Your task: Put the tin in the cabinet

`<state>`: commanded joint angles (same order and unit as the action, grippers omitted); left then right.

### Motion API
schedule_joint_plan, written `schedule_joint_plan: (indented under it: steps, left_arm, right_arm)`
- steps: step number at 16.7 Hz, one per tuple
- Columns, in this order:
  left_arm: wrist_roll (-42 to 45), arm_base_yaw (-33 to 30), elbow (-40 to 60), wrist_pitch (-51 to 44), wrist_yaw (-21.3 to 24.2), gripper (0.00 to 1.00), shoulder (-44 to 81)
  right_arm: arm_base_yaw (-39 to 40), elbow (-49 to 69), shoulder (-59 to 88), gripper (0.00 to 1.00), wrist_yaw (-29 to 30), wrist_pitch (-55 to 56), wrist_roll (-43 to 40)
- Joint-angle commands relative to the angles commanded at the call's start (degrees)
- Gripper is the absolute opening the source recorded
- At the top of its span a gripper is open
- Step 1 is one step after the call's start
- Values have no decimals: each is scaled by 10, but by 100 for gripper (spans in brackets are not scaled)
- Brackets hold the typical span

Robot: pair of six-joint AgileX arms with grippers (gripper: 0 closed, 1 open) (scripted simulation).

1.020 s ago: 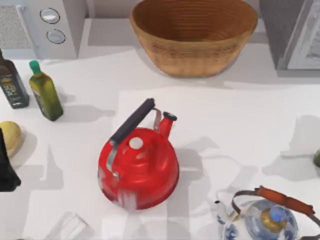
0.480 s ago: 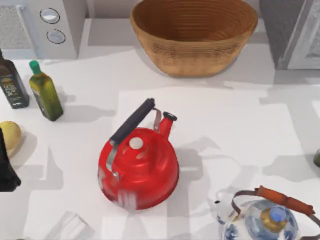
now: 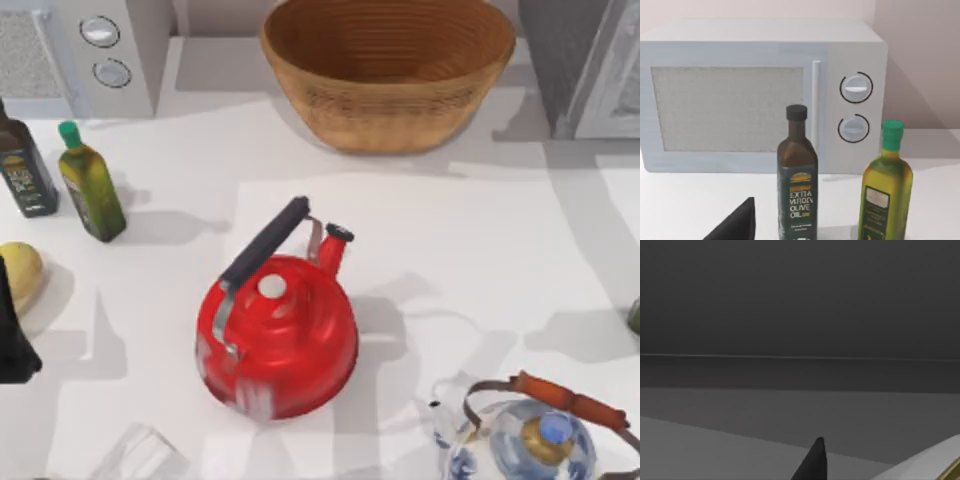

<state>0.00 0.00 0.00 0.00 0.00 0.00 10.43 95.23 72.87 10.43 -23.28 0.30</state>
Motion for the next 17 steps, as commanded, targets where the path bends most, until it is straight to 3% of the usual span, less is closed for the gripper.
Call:
schedule_joint_plan:
  steps: [11,17]
  left_arm:
    - [0,0,0,0,0,100,0]
    - [0,0,0,0,0,100,0]
  right_arm:
    - [-2,54,38,0,7,-13,9]
    - [-22,224,181,0,1,-68,10]
